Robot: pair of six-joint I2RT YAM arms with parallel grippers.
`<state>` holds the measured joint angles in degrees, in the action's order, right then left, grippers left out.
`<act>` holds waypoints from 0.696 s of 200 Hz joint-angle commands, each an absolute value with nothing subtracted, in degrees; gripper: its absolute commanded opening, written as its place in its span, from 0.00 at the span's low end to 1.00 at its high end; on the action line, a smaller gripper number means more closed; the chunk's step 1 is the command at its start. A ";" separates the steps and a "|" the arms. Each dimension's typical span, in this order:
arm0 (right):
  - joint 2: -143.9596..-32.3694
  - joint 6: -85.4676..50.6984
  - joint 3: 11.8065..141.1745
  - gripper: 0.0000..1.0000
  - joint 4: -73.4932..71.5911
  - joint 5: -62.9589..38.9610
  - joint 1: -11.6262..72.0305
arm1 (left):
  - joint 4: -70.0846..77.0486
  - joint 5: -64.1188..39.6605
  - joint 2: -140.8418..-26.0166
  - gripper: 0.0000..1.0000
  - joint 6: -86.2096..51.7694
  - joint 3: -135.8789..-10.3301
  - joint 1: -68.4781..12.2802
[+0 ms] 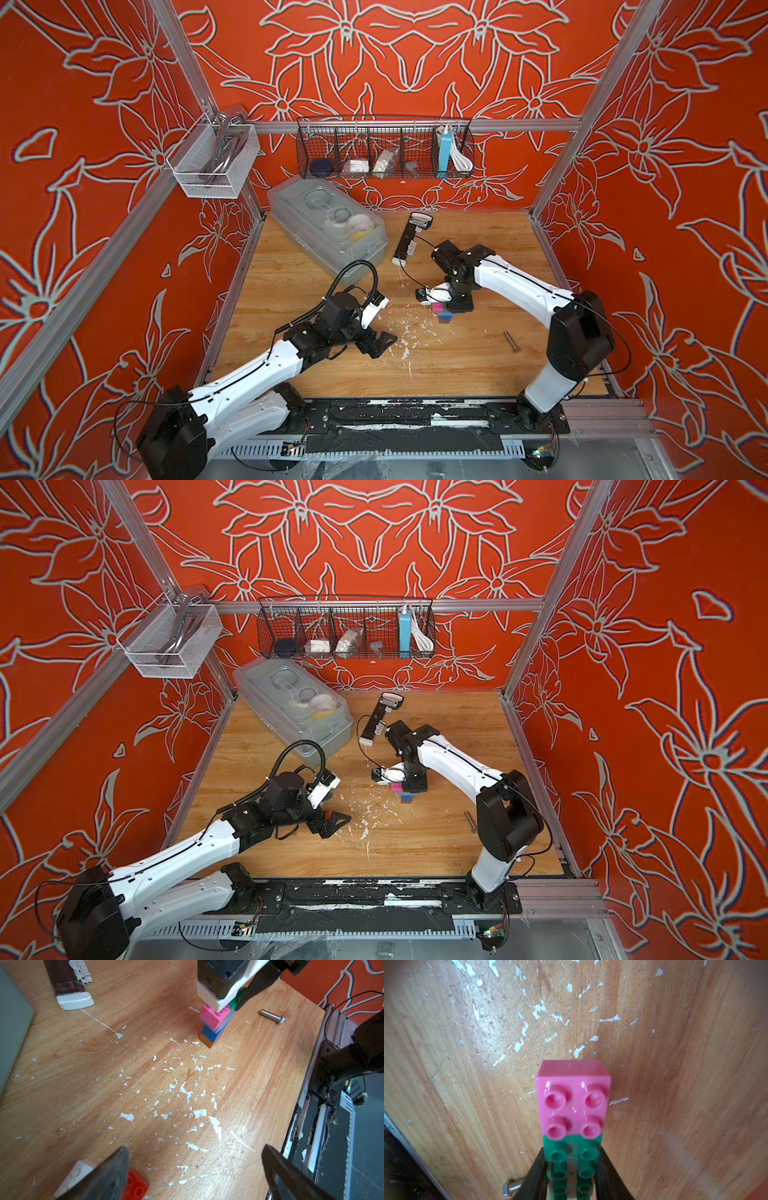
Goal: Assemble a spoon with lego
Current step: Assemble the lego brick with the lego brick.
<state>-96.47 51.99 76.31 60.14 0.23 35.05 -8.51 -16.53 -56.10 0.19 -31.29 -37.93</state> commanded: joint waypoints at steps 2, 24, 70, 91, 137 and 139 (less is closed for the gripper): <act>-96.08 51.18 74.71 0.36 59.09 -1.40 35.68 | -9.41 -16.39 -56.00 0.98 1.14 -32.67 -38.28; -95.89 51.23 74.79 0.51 59.11 -1.49 35.60 | -9.49 -16.35 -56.09 0.98 1.14 -32.78 -38.23; -95.58 50.47 75.36 0.64 58.77 -0.64 35.44 | -9.66 -16.12 -55.99 0.98 1.06 -32.70 -38.32; -94.89 49.97 75.87 0.65 58.96 0.30 35.33 | -9.89 -15.91 -56.01 0.98 0.97 -32.78 -38.42; -88.37 48.02 75.11 0.66 57.69 1.52 35.35 | -13.09 -13.55 -55.97 0.98 -0.36 -34.21 -38.41; -88.01 47.82 74.98 0.66 57.56 1.52 35.34 | -13.40 -13.28 -56.01 0.98 -0.53 -34.33 -38.43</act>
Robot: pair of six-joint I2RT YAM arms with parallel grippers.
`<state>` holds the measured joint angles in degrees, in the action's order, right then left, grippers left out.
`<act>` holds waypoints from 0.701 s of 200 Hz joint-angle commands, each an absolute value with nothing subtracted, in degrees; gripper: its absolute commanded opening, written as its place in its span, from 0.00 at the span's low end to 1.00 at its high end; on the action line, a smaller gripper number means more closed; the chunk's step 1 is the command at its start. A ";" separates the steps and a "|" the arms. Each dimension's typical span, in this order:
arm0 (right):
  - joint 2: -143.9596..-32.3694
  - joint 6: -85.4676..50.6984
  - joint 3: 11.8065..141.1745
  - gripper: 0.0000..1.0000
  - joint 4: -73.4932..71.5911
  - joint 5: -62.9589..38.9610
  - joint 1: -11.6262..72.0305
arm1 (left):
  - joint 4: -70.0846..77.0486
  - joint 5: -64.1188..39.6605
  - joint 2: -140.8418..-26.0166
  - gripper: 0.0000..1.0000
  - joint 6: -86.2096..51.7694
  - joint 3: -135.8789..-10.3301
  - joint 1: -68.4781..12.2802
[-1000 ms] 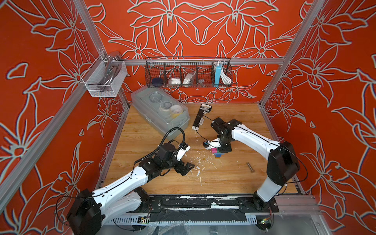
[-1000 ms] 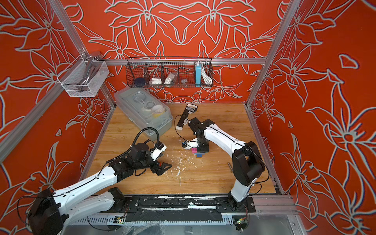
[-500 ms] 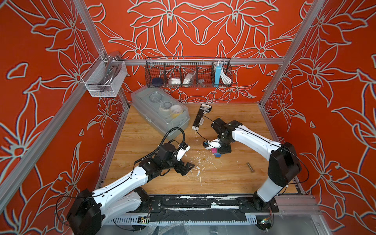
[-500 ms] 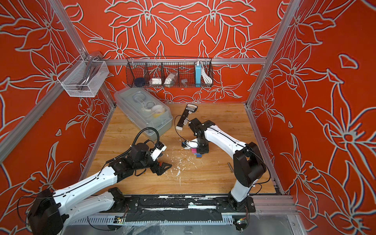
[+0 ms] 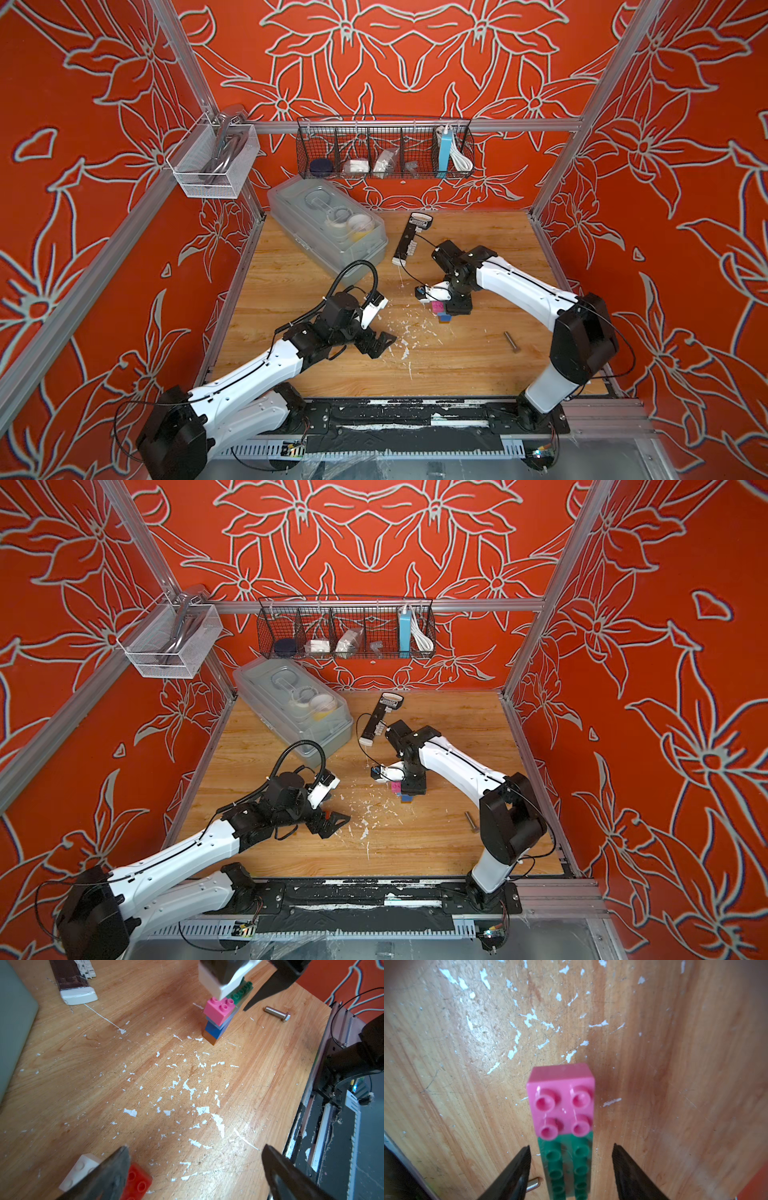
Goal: Assemble a spoon with lego
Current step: Assemble the lego brick with the lego brick, then move the lego brick at the center of the board.
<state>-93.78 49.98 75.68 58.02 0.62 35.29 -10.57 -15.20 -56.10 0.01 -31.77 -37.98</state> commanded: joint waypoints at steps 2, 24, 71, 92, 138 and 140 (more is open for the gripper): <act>-87.55 47.66 74.91 0.66 57.39 1.52 35.33 | -13.85 -12.94 -55.99 0.98 -0.70 -34.58 -38.41; -82.15 44.69 73.84 0.66 54.78 2.18 35.38 | -18.13 -9.69 -56.16 0.98 -3.94 -36.42 -38.41; -75.26 27.81 76.17 0.67 52.91 2.32 35.34 | -31.83 -2.80 -62.06 0.98 -16.39 -40.99 -38.43; -73.29 21.58 77.91 0.74 53.03 1.89 35.68 | -36.79 -1.47 -65.23 0.98 -22.37 -41.46 -38.15; -69.09 12.45 81.96 0.78 54.24 1.00 35.71 | -38.05 -1.45 -68.17 0.98 -28.26 -39.36 -36.96; -68.93 12.43 81.99 0.78 54.17 0.98 35.69 | -37.92 -1.31 -68.41 0.98 -28.14 -39.31 -36.93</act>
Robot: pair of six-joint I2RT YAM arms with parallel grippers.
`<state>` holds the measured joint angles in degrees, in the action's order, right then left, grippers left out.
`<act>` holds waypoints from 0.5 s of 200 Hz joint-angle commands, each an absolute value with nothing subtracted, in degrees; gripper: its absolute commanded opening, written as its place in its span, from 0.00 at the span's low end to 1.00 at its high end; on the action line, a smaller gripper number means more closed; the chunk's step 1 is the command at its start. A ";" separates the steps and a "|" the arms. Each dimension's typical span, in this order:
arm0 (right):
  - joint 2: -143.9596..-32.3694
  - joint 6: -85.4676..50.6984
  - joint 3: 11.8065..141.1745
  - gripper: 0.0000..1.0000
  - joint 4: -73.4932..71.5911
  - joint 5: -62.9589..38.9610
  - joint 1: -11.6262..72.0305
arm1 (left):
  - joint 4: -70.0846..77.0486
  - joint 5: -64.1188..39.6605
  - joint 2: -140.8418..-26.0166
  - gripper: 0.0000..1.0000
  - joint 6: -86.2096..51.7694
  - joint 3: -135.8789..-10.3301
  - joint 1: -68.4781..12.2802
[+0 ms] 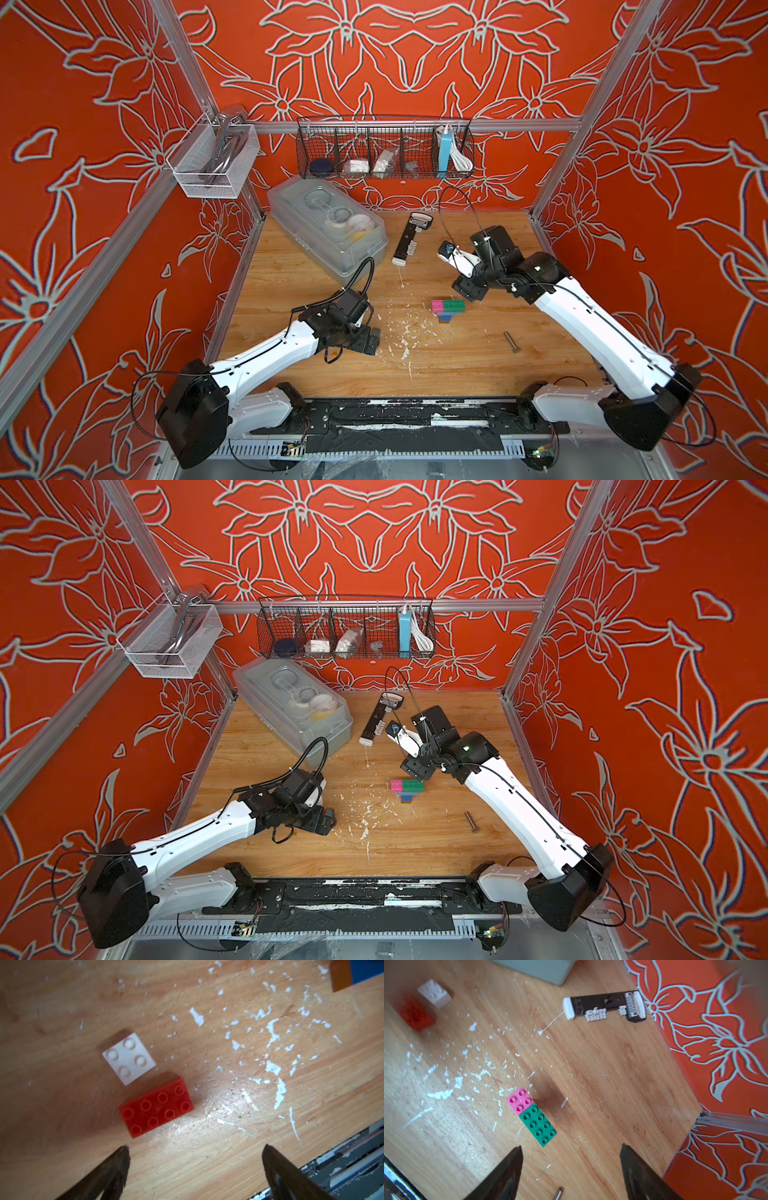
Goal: Assemble a spoon with lego
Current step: Move the lego brick at the center of the board.
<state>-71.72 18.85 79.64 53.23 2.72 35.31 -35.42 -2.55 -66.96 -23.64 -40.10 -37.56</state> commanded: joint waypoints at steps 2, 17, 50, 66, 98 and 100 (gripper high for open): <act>-68.74 12.47 81.91 0.78 54.04 0.97 35.69 | -37.83 -1.14 -68.61 0.98 -28.04 -39.29 -36.90; -67.97 12.46 81.75 0.78 53.90 1.47 35.68 | -38.18 -0.06 -70.52 0.98 -27.51 -39.92 -36.33; -67.62 13.17 82.17 0.79 54.54 2.28 35.68 | -37.11 0.27 -72.65 0.97 -27.77 -39.61 -33.25; -67.67 13.01 82.25 0.79 54.49 2.11 35.68 | -35.65 0.50 -74.44 0.94 -27.49 -40.32 -32.36; -68.54 13.64 82.31 0.79 54.83 3.12 35.68 | -33.38 -0.43 -79.64 0.89 -25.81 -43.29 -32.39; -68.62 13.72 82.34 0.79 54.84 3.26 35.68 | -33.46 -0.50 -80.05 0.88 -25.70 -43.49 -32.35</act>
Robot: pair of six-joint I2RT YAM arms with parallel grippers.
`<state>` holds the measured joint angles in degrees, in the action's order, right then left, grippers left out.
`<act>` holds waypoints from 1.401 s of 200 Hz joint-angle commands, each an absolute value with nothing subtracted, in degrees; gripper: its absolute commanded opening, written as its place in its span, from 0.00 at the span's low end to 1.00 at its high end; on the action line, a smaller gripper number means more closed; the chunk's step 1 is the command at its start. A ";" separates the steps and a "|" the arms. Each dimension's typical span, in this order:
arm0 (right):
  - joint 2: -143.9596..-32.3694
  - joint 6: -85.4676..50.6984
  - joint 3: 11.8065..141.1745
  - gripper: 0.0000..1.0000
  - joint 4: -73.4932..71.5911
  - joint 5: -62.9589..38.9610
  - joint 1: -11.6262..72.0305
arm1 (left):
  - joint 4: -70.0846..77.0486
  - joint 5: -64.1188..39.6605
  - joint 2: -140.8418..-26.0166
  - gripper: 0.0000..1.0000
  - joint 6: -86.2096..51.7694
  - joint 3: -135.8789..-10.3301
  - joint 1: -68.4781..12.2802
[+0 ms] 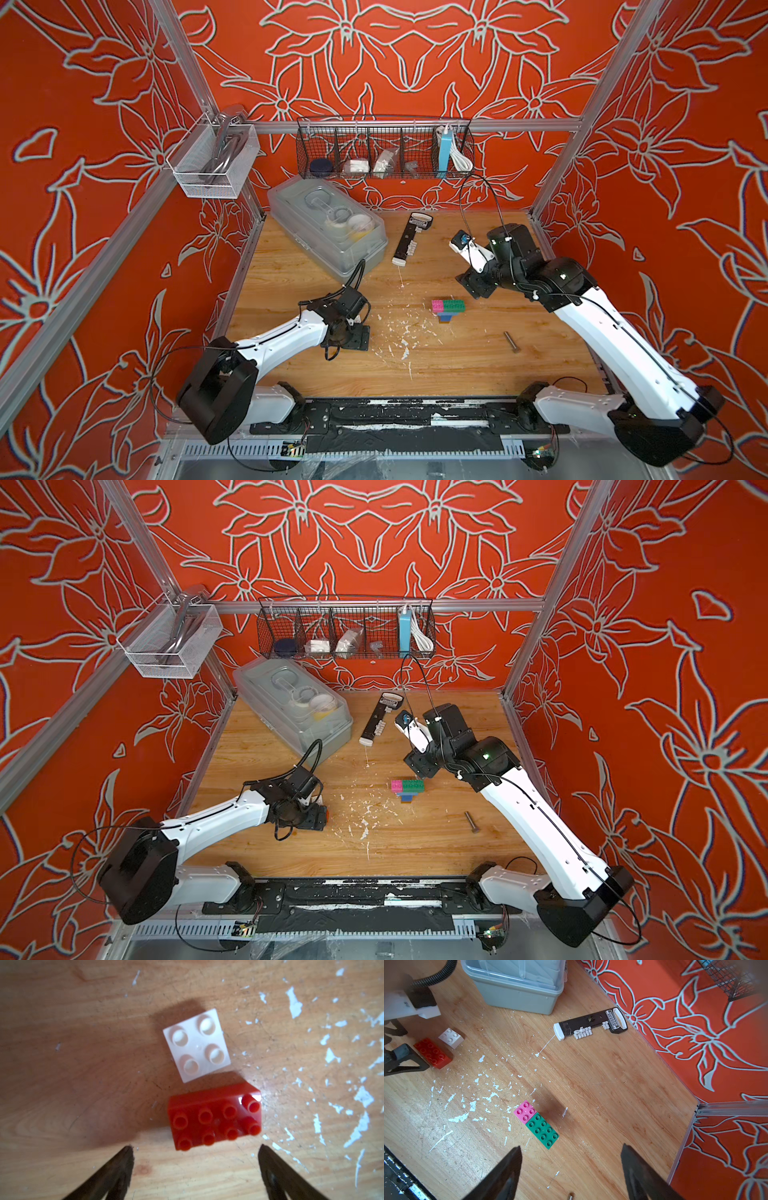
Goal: Assemble a spoon with lego
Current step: Move the lego brick at the center of the board.
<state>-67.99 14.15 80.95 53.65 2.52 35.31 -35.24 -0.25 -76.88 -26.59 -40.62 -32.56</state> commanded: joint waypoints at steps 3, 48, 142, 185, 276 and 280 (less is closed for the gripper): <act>-68.68 13.80 82.35 0.79 54.84 3.40 35.68 | -33.53 -0.65 -80.69 0.88 -25.49 -43.83 -32.38; -69.67 14.31 82.81 0.79 54.84 4.08 35.69 | -32.08 -2.26 -84.92 0.76 -25.10 -45.31 -32.45; -70.27 13.89 81.03 0.80 53.88 5.01 35.68 | -31.02 -9.92 -96.56 0.54 -27.55 -57.30 -43.58; -70.08 14.08 80.12 0.79 54.58 2.70 35.99 | -32.83 -7.44 -93.31 0.71 -26.13 -59.05 -44.39; -83.78 8.90 79.25 0.68 51.16 -0.58 50.01 | -45.26 -11.46 -63.94 0.85 -16.07 -52.70 -19.14; -84.93 8.22 78.96 0.67 50.37 -0.81 50.64 | -45.49 -12.03 -63.21 0.85 -15.65 -52.35 -17.87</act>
<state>-80.47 12.34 80.66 53.12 2.04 47.11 -39.79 -8.82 -66.85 -19.94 -55.20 -24.03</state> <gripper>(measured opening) 0.699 0.846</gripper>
